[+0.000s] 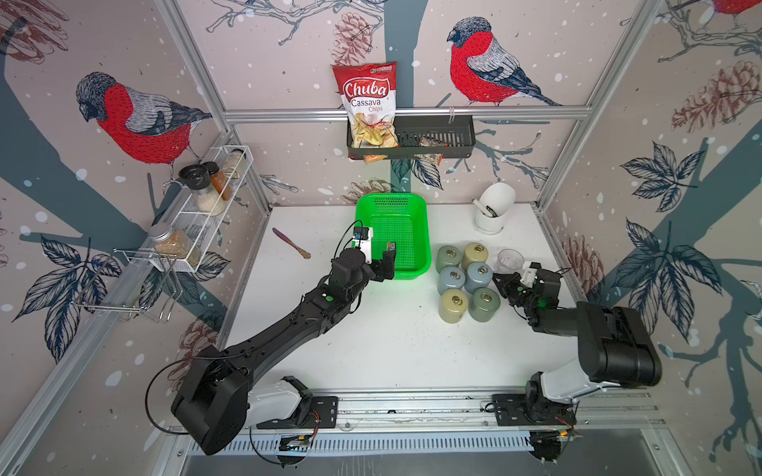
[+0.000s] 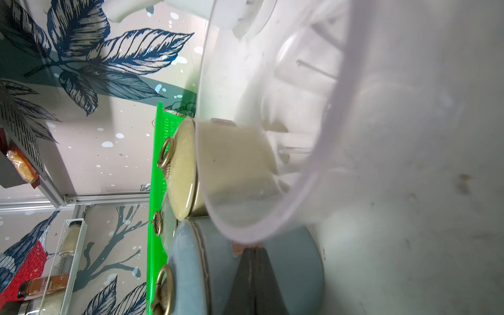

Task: Take the tea canister out of the basket
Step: Adjust the tea canister at the center of the board.

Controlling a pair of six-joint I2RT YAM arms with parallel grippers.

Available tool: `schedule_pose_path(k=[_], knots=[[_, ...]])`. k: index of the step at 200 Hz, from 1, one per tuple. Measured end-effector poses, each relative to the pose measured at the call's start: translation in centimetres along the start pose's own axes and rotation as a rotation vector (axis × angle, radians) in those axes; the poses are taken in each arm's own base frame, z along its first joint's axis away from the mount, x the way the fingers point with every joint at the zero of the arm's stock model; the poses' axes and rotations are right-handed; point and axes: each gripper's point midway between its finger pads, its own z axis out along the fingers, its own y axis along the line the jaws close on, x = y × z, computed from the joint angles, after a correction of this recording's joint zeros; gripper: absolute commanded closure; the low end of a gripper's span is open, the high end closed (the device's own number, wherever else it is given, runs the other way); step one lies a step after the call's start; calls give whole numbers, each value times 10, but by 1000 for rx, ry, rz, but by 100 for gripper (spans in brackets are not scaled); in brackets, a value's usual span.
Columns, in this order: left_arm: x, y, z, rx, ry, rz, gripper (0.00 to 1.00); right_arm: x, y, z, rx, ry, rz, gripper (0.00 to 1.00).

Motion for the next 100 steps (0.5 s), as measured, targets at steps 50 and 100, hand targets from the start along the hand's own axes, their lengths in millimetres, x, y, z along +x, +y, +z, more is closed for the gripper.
schedule_pose_path(k=[50, 100], knots=[[-4, 6, -6, -25, -8, 5, 3, 0, -1, -5, 1, -10, 18, 89], [-12, 16, -20, -58, -50, 2, 3, -21, 30, -28, -10, -94, -104, 49]])
